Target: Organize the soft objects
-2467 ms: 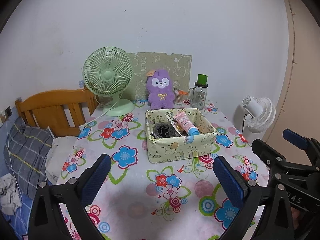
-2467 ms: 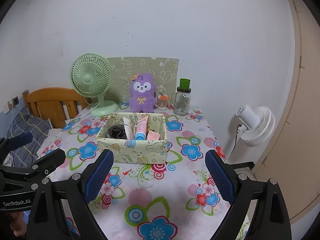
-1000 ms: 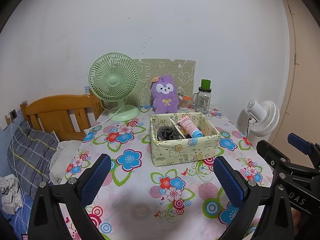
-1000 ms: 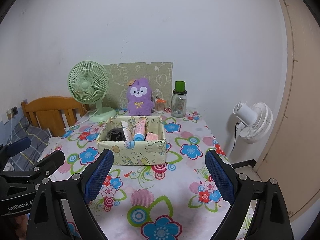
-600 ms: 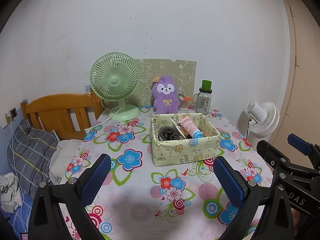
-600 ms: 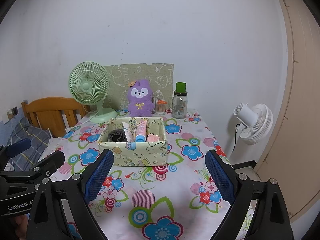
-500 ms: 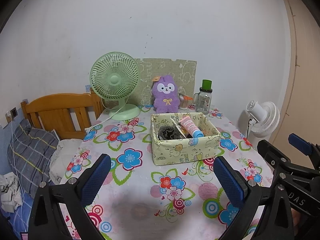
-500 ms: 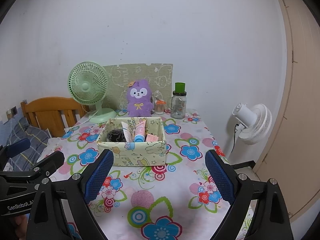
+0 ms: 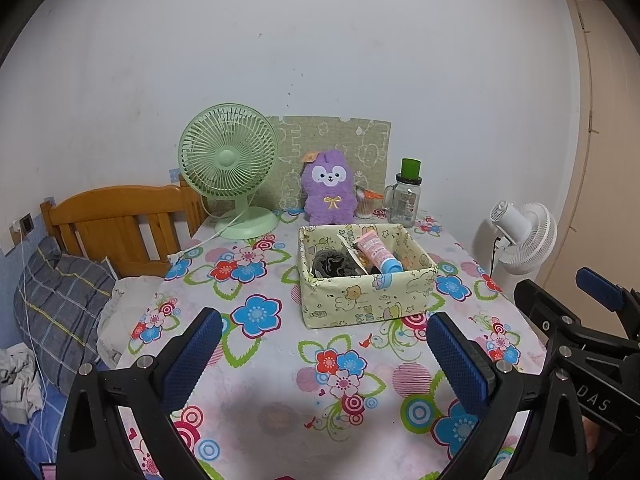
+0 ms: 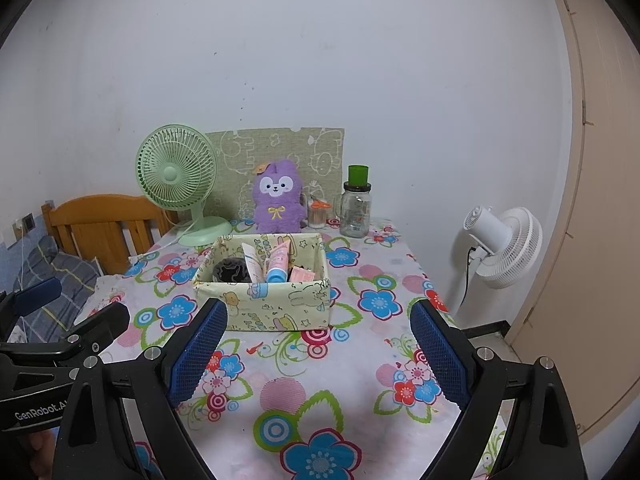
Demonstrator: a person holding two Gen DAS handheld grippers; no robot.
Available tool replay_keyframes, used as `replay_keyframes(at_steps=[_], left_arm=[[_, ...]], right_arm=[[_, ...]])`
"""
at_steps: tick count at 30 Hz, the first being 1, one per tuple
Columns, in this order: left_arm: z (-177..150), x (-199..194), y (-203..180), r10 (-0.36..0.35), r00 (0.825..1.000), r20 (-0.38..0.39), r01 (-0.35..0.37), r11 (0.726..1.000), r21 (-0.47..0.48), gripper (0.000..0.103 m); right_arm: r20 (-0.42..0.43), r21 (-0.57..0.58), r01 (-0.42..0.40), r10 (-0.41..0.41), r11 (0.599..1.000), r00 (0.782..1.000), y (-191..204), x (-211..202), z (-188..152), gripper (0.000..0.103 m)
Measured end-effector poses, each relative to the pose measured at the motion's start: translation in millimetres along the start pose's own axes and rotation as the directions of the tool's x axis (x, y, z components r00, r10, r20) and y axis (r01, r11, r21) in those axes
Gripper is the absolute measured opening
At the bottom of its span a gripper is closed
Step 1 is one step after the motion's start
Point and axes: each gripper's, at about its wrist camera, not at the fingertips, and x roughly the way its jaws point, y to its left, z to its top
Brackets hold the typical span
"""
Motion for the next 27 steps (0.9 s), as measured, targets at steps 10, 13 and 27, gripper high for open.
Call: replay_keyframes(at_steps=[10, 13, 27], left_arm=[[-1.5, -1.3, -0.2, -0.009, 1.000, -0.003, 0.009, 1.000, -0.003, 0.103], [-1.9, -1.4, -0.9, -0.011, 1.000, -0.007, 0.011, 1.000, -0.006, 0.103], [-3.4, 2.6, 3.2, -0.017, 0.999, -0.028, 0.017, 1.000, -0.004, 0.103]], right_arm=[[-0.005, 0.005, 0.003, -0.003, 1.000, 1.000, -3.2, -5.2, -4.1, 0.094], [-0.009, 0.005, 0.006, -0.006, 1.000, 1.000, -3.7, -5.9, -5.3, 0.094], [-0.032, 0.005, 0.012, -0.012, 1.000, 0.999, -1.6, -0.5, -6.1, 0.094]])
